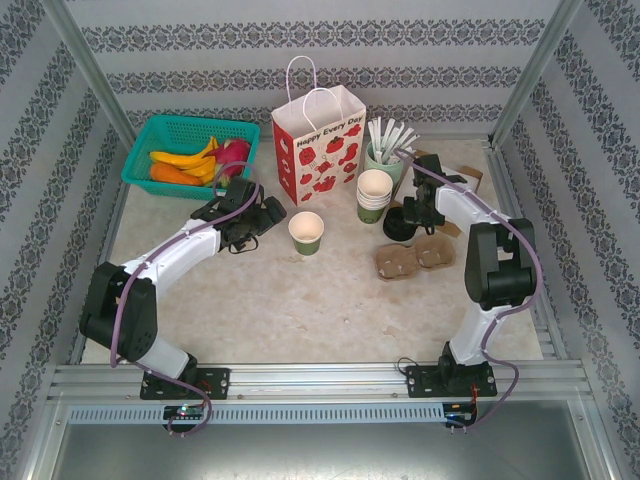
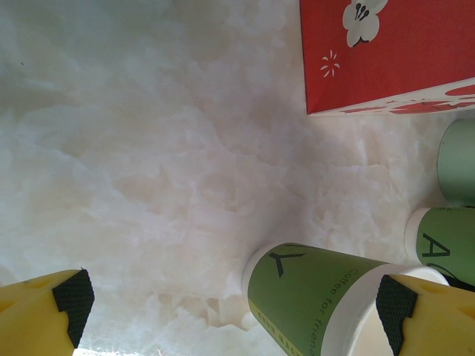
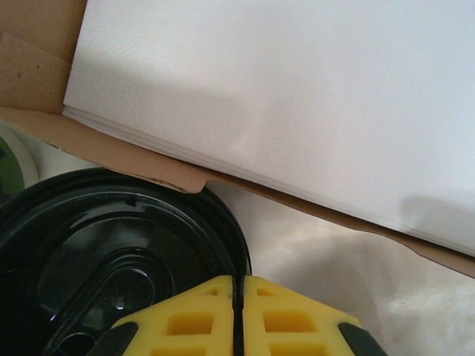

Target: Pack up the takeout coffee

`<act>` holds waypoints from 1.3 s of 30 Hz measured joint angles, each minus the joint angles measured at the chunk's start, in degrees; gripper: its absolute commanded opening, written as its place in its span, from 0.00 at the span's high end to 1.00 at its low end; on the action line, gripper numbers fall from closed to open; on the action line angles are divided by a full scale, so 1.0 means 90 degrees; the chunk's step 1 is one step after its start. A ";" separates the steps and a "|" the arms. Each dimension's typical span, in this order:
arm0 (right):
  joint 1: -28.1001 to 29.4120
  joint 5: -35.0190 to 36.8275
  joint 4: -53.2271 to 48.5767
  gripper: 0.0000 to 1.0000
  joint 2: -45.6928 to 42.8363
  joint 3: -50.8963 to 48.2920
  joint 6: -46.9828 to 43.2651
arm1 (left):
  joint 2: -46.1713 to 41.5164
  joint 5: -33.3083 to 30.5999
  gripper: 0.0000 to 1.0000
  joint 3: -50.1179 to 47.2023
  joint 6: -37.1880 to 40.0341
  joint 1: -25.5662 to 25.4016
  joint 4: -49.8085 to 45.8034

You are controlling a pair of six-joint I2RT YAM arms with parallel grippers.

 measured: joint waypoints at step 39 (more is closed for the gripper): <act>0.0525 -0.1418 -0.0131 0.51 -0.0942 -0.0510 0.1333 | -0.0233 -0.0022 0.00 -0.0211 0.0100 0.0000 0.0202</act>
